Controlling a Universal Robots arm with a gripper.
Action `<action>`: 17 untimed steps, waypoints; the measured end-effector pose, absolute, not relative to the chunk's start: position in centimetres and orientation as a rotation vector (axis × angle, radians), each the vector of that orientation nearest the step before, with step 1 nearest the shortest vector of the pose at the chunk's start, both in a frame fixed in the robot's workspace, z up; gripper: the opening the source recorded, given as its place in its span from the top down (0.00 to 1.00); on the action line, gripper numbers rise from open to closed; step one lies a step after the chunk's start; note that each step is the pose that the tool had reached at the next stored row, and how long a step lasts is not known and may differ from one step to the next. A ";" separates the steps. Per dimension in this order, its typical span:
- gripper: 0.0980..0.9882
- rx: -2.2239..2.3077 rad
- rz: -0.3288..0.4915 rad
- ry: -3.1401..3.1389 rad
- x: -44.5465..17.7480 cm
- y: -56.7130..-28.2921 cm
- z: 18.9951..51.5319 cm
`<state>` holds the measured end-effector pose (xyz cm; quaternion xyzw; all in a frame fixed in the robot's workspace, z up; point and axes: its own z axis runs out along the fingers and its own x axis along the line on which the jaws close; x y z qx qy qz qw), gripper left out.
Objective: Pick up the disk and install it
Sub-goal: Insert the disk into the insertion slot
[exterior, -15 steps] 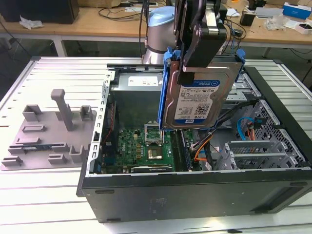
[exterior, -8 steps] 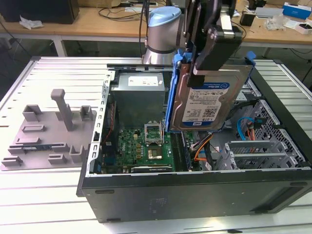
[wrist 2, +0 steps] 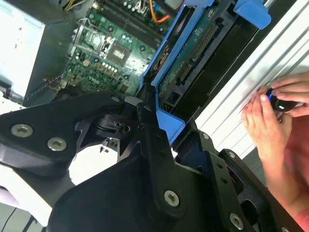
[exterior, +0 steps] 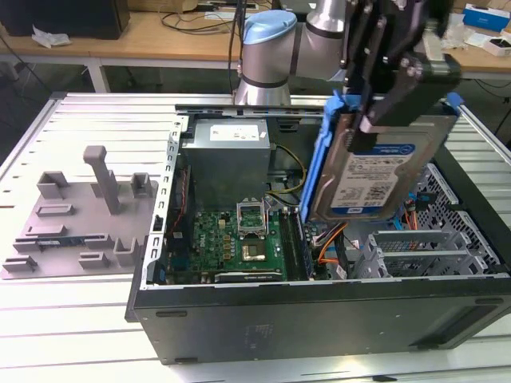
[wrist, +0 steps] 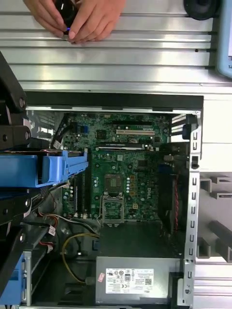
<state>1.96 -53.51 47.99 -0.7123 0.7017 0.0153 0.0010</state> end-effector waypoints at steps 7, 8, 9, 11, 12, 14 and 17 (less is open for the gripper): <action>0.70 -2.236 0.048 2.203 5.1 -54.3 47.9; 0.70 -2.236 0.048 2.203 5.4 -54.3 47.9; 0.70 -2.236 0.048 2.203 5.8 -54.4 47.9; 0.70 -2.236 0.048 2.203 6.8 -54.5 47.9; 0.70 -2.236 0.048 2.203 7.2 -54.5 47.8; 0.70 -2.236 0.048 2.203 7.9 -54.5 47.8; 0.70 -2.236 0.048 2.203 9.1 -54.6 47.8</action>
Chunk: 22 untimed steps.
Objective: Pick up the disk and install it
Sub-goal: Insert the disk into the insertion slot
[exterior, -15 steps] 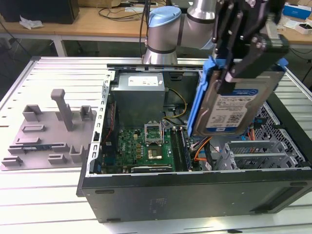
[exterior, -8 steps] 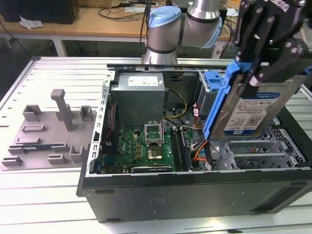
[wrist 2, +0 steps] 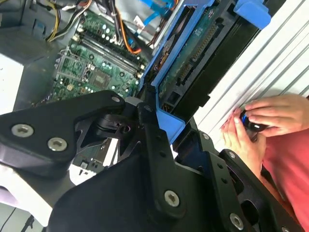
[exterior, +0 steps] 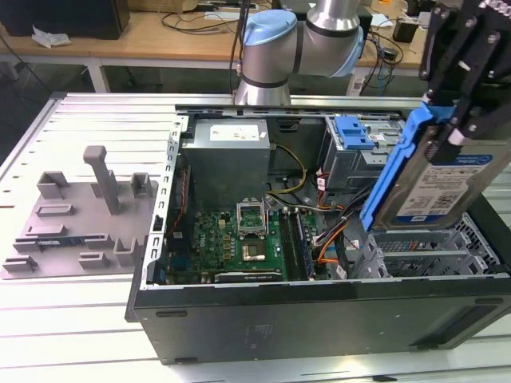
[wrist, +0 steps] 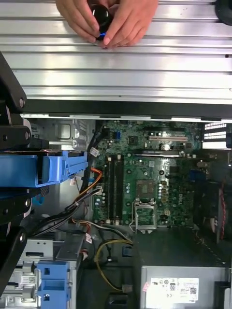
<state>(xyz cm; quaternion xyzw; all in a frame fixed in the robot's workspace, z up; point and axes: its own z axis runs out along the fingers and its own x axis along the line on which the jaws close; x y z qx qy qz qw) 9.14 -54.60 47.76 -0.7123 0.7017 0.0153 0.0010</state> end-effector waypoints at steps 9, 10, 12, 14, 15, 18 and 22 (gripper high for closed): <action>0.70 -2.236 0.048 2.203 11.0 -54.6 47.6; 0.70 -2.236 0.048 2.203 11.0 -54.6 47.6; 0.70 -2.236 0.048 2.203 11.0 -54.6 47.6; 0.70 -2.235 0.048 2.204 11.0 -54.6 47.5; 0.70 -2.235 0.048 2.204 11.0 -54.6 47.5; 0.70 -2.235 0.048 2.205 11.0 -54.6 47.4; 0.70 -2.235 0.048 2.205 11.1 -54.7 47.3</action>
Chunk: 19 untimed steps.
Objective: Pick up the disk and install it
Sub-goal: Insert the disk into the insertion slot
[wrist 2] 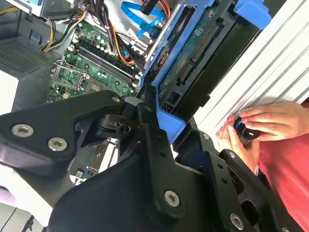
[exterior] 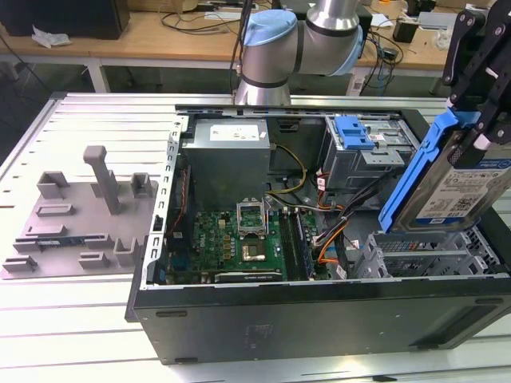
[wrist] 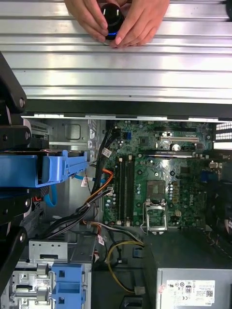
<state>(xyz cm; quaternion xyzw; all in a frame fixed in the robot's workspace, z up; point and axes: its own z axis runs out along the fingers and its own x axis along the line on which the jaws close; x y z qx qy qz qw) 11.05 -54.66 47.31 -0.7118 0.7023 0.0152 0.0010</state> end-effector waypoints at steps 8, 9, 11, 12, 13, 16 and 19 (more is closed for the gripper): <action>0.70 -2.230 0.048 2.210 11.2 -54.7 47.0; 0.70 -2.229 0.048 2.211 11.2 -54.7 47.0; 0.70 -2.227 0.048 2.212 11.2 -54.7 46.8; 0.70 -2.227 0.048 2.212 11.2 -54.7 46.8; 0.70 -2.227 0.048 2.213 11.2 -54.8 46.8; 0.70 -2.226 0.048 2.213 11.3 -54.8 46.7; 0.70 -2.225 0.048 2.214 11.3 -54.8 46.6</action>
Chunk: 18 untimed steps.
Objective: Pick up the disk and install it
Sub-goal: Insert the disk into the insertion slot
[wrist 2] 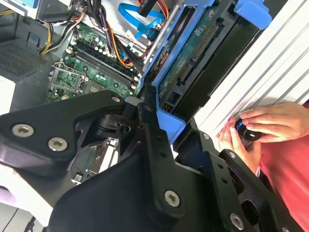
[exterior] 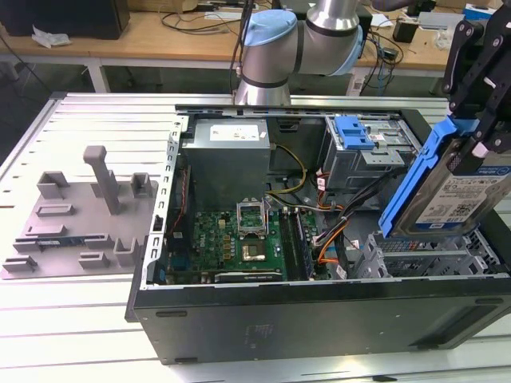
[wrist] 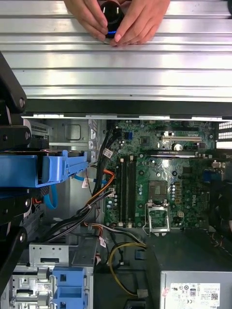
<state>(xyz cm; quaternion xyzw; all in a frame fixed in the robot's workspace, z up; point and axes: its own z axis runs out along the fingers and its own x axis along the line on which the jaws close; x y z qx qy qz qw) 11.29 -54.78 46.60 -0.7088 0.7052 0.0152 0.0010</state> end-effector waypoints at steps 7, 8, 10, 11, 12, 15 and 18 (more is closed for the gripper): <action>0.70 -2.223 0.048 2.216 11.3 -54.8 46.2; 0.70 -2.223 0.048 2.217 11.3 -54.8 46.1; 0.70 -2.222 0.048 2.217 11.3 -54.8 45.9; 0.70 -2.222 0.048 2.217 11.3 -54.8 45.9; 0.70 -2.222 0.048 2.217 11.3 -54.8 45.8; 0.70 -2.221 0.048 2.218 11.3 -54.9 45.6; 0.70 -2.220 0.048 2.219 11.3 -54.9 45.4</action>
